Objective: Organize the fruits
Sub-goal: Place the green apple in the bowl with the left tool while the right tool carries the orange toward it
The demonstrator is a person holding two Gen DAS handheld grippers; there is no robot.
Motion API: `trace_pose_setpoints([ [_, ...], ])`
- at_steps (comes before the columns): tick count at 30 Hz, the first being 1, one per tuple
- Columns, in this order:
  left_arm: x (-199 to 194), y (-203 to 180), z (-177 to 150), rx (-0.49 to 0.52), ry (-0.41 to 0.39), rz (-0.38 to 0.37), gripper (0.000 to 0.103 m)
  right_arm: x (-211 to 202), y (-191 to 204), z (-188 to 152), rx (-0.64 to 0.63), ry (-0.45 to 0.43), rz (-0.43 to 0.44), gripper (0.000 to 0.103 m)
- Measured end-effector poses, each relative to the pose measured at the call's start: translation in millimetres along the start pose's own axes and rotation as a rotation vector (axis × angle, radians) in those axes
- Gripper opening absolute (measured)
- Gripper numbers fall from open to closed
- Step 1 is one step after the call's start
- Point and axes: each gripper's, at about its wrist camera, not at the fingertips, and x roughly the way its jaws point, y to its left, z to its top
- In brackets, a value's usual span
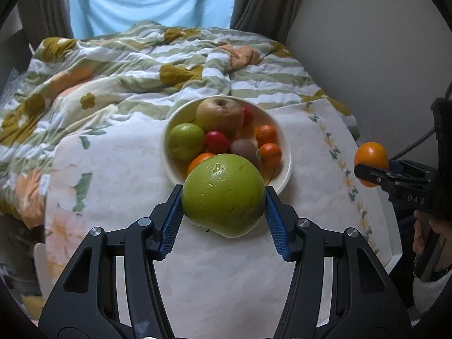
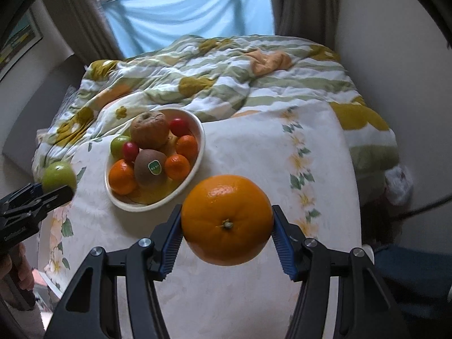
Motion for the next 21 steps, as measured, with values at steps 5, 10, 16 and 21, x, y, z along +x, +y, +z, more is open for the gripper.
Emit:
trace_pose_setpoints([
  [5, 22.6, -13.2, 2.6, -0.031, -0.001, 0.006, 0.062, 8.1, -4.6, 12.1, -0.053, 0.005, 0.022, 0.055],
  [10, 44.7, -19.9, 2.4, -0.051, 0.002, 0.029, 0.062, 18.8, -11.4, 22.2, -0.085, 0.016, 0.037, 0.055],
  [16, 66.0, -28.4, 1.0, -0.030, 0.006, 0.077, 0.062, 29.9, -16.9, 34.2, -0.114, 0.024, 0.048, 0.055],
  [21, 76.8, -37.6, -1.2, 0.012, 0.006, 0.120, 0.062, 38.2, -18.4, 41.8, -0.129, 0.033, 0.059, 0.055],
])
